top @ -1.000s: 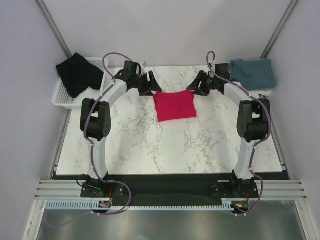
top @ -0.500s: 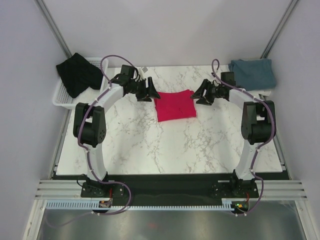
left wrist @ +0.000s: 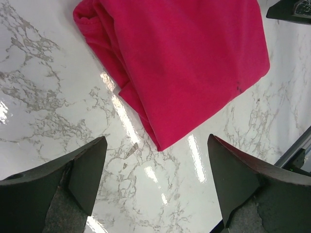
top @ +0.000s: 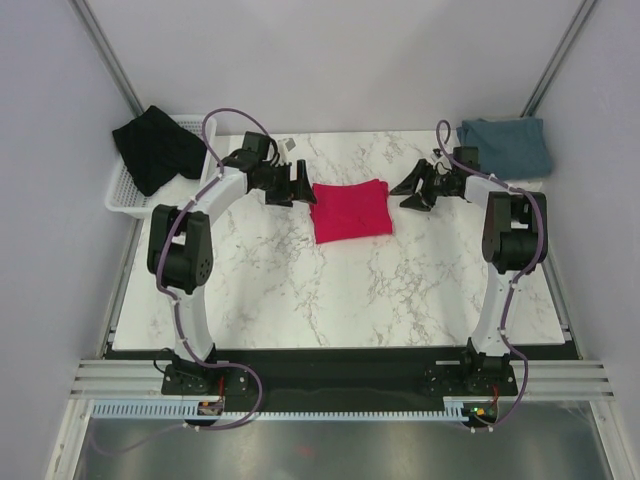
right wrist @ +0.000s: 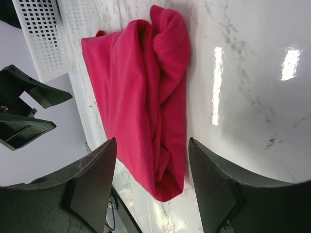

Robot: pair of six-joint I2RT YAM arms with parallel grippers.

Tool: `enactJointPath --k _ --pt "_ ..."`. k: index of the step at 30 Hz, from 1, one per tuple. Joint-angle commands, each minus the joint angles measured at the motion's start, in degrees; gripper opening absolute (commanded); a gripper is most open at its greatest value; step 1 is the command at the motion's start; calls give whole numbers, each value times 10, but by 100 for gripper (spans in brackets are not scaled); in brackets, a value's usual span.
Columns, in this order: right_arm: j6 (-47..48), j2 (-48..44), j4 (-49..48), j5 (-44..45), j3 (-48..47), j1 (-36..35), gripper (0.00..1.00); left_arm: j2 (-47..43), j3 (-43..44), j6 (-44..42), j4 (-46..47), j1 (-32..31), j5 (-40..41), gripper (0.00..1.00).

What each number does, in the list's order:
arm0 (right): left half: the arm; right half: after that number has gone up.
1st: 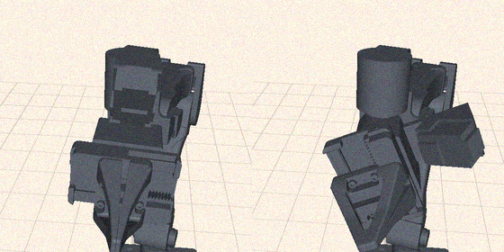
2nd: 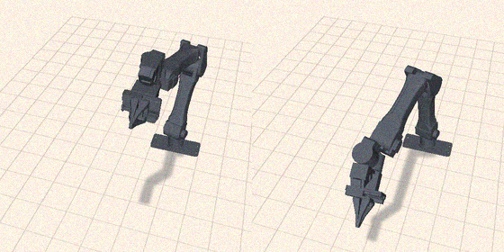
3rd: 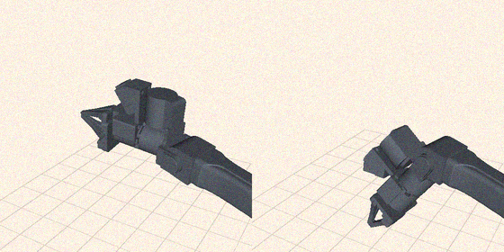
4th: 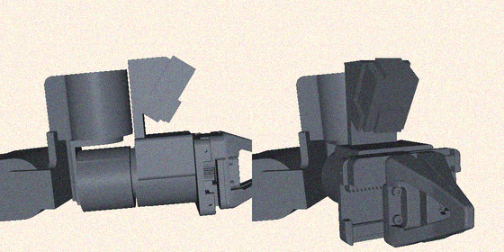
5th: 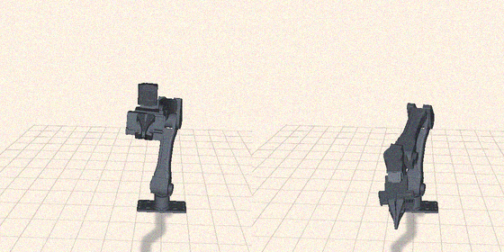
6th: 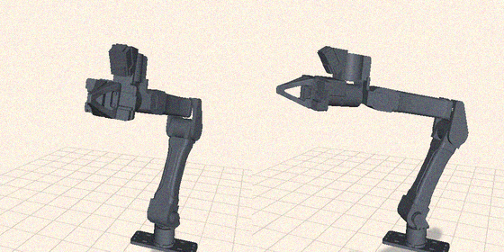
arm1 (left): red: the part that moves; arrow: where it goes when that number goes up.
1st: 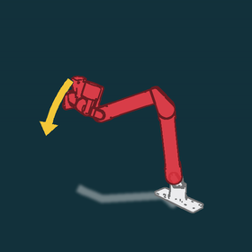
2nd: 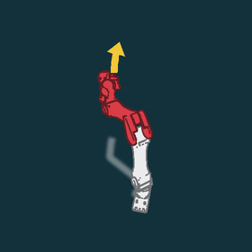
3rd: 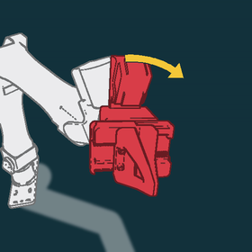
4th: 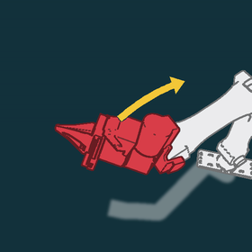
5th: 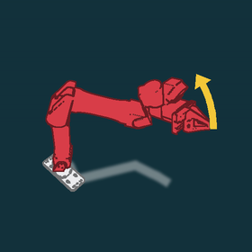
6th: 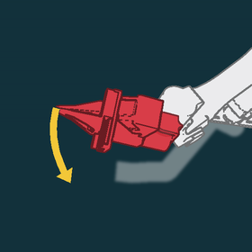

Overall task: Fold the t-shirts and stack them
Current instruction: Fold the tshirt, then neatly place the folded tshirt to the corner

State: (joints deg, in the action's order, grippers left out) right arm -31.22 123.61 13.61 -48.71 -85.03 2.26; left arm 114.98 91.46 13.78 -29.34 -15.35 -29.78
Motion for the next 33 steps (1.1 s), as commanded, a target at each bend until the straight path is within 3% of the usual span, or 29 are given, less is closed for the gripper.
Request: enactJointPath --k 1,19,33 --pt "5 34 -14 -59 -24 7 69 22 23 -36 -9 -2 23 92" --pt "-8 79 -28 -78 -23 -2 71 91 143 -18 9 -56 -28 90" --pt "-26 109 -47 -80 -47 -39 72 164 144 -2 26 -82 -34 90"
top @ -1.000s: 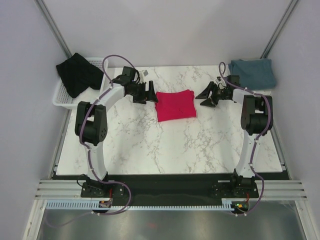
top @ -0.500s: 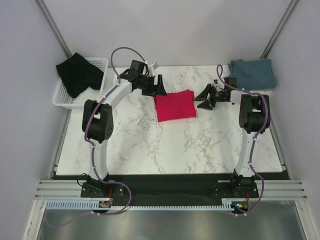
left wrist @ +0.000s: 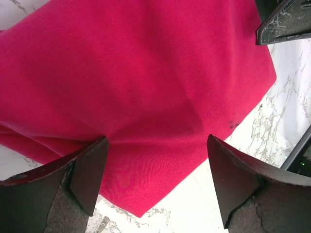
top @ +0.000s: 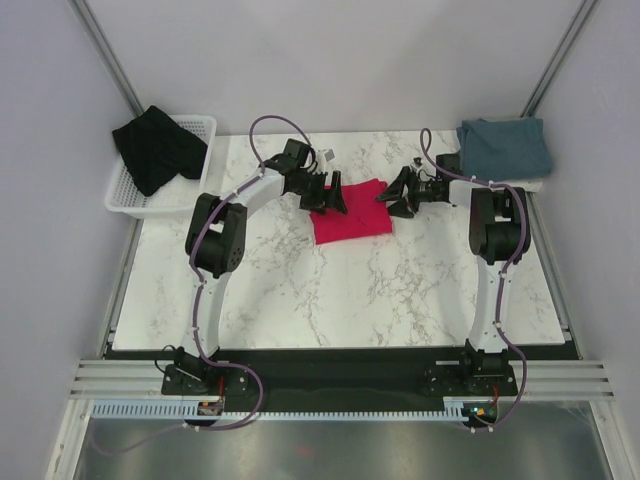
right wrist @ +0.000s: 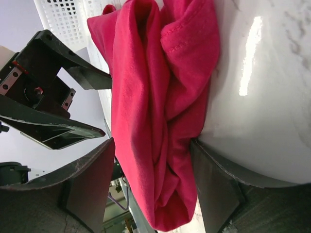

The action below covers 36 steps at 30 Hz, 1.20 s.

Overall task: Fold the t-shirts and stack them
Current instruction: Neatly place the folded tshirt to the corner

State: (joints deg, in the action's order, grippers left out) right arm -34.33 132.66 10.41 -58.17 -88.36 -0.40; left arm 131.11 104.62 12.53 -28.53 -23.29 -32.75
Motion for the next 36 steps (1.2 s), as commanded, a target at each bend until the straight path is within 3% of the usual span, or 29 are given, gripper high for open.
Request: enactJointPath --k 1,15,20,21,24,25,28,36 --pt "3 20 -15 16 -13 -14 72 5 13 12 18 -3 -4 90" --pt "-7 43 -26 33 -27 -51 71 19 12 34 23 -4 -10 90" --pt "-9 48 -26 38 -35 -70 65 15 14 40 26 -4 -16 90" --pt "-8 48 -26 39 -35 -71 62 15 15 42 27 -3 -17 90" --pt "-5 43 -26 44 -28 -72 41 13 13 43 29 -3 -18 90" --pt "-2 39 -25 46 -28 -72 26 11 13 43 27 -3 -17 90" --pt "31 18 8 68 -32 -68 0 4 11 42 24 -2 -18 90" --pt "321 -35 270 298 -187 -64 0 -23 11 36 20 10 -28 89"
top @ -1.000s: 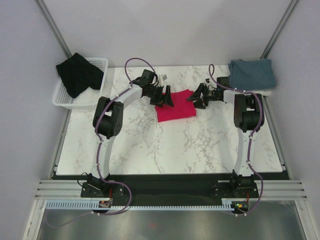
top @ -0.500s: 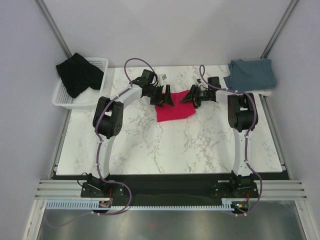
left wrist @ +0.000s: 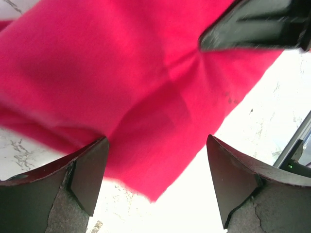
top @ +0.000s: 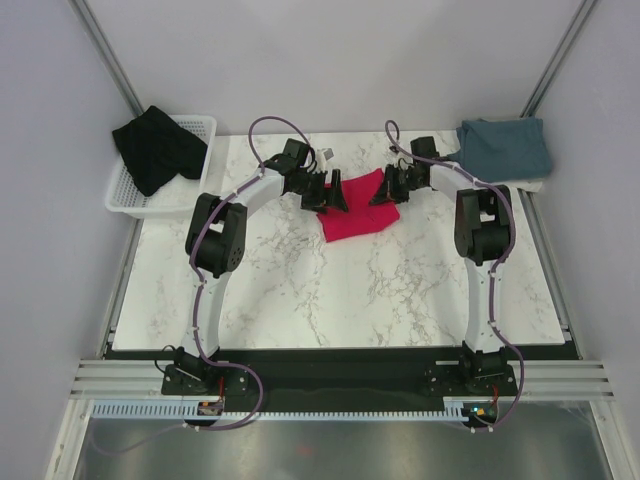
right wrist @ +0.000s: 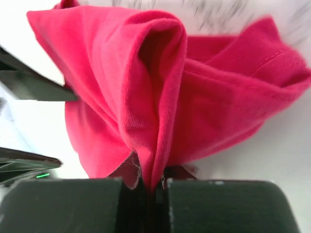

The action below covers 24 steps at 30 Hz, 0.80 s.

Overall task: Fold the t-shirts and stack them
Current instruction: Neatly place the folded tshirt to the corner

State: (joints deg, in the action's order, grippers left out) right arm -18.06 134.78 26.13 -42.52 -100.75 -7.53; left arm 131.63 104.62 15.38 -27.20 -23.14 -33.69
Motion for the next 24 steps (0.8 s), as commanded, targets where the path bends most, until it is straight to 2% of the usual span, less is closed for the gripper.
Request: enactJointPath --k 1,10,16,24 --pt "171 -65 118 160 -66 12 0 -30 10 5 7 9 -19 89" --pt "229 -163 119 273 -60 35 0 -61 2 -4 -2 23 -23 87" --pt "264 -208 119 307 -66 59 0 -82 -14 1 2 24 -33 87" --pt "315 -211 114 353 -124 108 0 -106 -51 5 5 24 -46 86"
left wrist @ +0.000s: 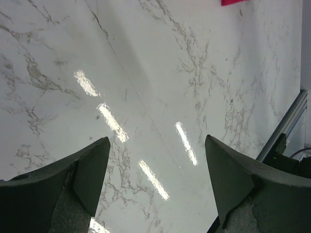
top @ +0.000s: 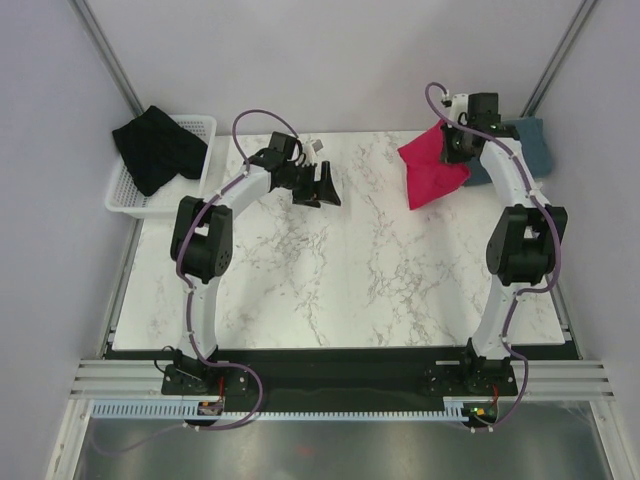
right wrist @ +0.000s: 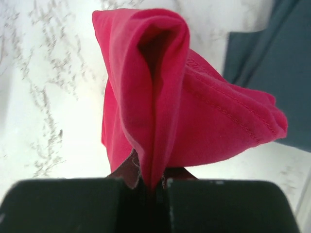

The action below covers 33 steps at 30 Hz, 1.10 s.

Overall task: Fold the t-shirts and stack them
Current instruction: Neatly place the folded tshirt to the corner

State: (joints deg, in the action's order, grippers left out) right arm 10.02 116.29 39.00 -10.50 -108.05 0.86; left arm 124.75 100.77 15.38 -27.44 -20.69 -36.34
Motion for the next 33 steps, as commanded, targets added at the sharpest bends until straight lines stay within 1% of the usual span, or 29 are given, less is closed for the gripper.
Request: enactJointPath --k 1,9,20,21,24,33 --pt "34 -17 -16 36 -60 28 0 -39 -17 6 8 -1 -23 86" --pt "38 53 -14 56 -185 82 0 -47 -29 3 8 -1 -22 86" --pt "59 197 -9 76 -331 143 0 -50 -37 -9 7 -1 -3 86" --pt "61 216 -10 86 -340 150 0 -51 -37 -10 5 -1 -1 86" --pt "57 234 -30 101 -354 164 0 -56 -43 -16 0 -3 5 86" --pt "62 255 -87 137 -372 188 0 -57 -44 -24 -2 -10 19 87"
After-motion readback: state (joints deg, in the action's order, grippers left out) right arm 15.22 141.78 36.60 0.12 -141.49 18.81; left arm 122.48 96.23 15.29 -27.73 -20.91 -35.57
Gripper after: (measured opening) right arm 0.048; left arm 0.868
